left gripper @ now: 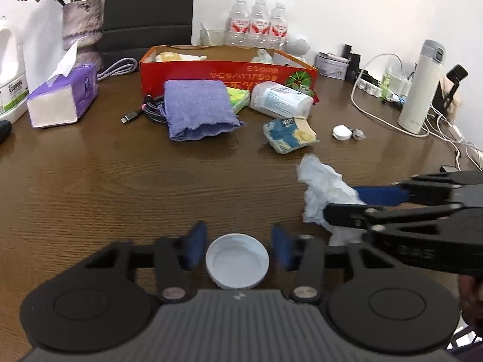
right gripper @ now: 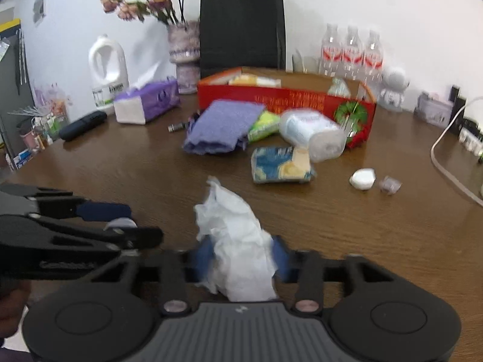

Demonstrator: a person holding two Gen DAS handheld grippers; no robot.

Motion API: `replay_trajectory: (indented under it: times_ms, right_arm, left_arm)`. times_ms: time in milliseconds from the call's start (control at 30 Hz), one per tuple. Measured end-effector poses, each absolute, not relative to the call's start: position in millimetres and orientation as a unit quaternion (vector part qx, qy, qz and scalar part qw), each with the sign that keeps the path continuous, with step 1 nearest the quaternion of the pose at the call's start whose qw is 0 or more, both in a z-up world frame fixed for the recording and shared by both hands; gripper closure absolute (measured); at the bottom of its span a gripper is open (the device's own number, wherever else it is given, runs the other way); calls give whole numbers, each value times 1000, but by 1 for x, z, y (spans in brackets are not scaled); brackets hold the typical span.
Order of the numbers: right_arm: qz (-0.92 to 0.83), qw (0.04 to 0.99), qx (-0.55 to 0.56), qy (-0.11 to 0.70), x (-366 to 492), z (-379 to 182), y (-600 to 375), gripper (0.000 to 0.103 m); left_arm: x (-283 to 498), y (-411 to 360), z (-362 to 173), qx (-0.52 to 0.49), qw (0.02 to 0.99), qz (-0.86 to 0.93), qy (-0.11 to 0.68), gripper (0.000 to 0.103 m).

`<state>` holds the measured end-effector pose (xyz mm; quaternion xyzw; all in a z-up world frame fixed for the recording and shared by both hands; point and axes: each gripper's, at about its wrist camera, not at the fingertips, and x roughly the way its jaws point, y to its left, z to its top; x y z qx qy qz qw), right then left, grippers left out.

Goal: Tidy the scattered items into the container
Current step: 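Grasp the white bottle cap with the left gripper while the right grasps the tissue, then carry bottle cap and tissue into the cardboard box and release both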

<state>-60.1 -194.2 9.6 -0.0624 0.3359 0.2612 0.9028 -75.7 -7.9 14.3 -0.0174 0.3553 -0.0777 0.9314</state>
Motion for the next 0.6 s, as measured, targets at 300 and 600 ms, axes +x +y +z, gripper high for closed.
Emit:
replay_trajectory:
  times_ms: [300,600]
  right_arm:
    - [248,917,-39,311,-73,15,-201,82]
    - [220,961,-27,168,-115,63,-225,82]
  left_arm:
    - [-106,3,27,-40,946,-83,311,63]
    - [-140,-8,83,-12,986,-53,158,63]
